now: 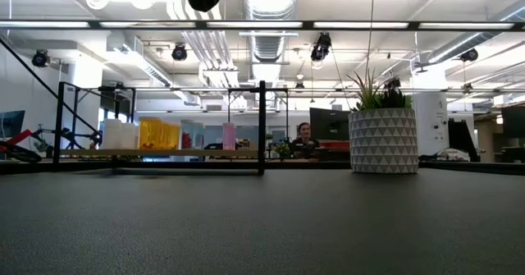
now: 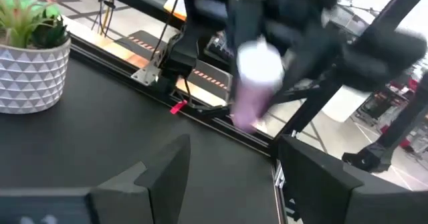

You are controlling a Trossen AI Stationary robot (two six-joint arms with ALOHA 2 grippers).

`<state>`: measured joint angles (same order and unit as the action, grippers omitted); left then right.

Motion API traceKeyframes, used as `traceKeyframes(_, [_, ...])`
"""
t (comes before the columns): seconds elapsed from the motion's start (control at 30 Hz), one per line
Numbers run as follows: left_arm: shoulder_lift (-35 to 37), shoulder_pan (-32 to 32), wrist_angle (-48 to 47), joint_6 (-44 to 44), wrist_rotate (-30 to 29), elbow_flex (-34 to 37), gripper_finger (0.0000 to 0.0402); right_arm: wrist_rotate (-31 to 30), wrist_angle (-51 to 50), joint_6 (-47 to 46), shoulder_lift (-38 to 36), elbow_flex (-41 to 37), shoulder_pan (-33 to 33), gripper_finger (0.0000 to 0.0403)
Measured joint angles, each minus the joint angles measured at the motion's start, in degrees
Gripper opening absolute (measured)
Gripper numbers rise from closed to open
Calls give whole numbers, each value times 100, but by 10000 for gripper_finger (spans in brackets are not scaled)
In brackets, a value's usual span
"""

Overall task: Pick and place medicine bottles onto shelf by color
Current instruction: Put the pink pill bottle on the shelf aligned with the other pink pill bottles

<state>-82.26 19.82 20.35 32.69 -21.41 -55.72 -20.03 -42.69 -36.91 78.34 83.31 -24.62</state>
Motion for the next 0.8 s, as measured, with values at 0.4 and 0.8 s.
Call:
traceKeyframes(0.4, [-13, -14, -1222, -152, 472, -208, 212, 1480, -76, 108, 905, 489, 320, 93])
traceKeyframes(0.8, [-20, 24, -1579, -1846, 554, -504, 213, 2042, -235, 505, 1449, 988, 578, 93])
